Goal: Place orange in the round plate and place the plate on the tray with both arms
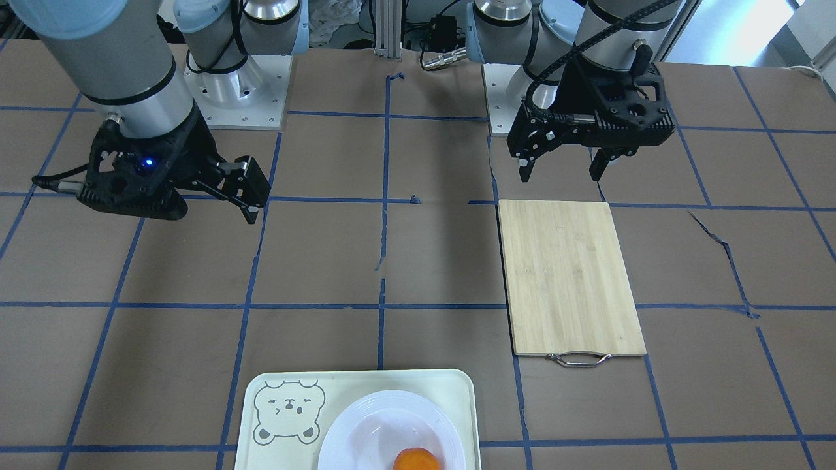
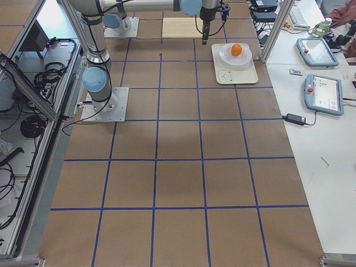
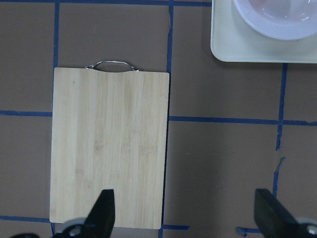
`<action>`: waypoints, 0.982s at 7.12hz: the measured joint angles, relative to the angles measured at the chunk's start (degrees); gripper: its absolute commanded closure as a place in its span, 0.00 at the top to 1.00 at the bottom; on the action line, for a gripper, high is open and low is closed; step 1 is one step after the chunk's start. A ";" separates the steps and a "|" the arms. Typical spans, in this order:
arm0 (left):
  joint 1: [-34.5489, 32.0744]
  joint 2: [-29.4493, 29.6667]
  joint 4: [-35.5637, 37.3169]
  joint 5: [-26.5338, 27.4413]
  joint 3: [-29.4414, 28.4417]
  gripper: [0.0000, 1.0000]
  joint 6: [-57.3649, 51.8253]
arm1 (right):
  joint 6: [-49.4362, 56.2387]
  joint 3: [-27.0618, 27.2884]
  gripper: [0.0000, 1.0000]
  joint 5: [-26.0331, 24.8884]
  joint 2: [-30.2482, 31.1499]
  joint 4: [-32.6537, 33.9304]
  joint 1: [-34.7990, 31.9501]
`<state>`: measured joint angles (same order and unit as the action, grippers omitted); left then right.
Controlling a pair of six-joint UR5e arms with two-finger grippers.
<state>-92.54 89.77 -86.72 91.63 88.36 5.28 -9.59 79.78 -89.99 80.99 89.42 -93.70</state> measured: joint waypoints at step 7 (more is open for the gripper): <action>-0.09 -0.30 0.88 -0.11 0.38 1.00 -0.18 | 10.73 4.96 1.00 4.37 5.17 0.05 5.96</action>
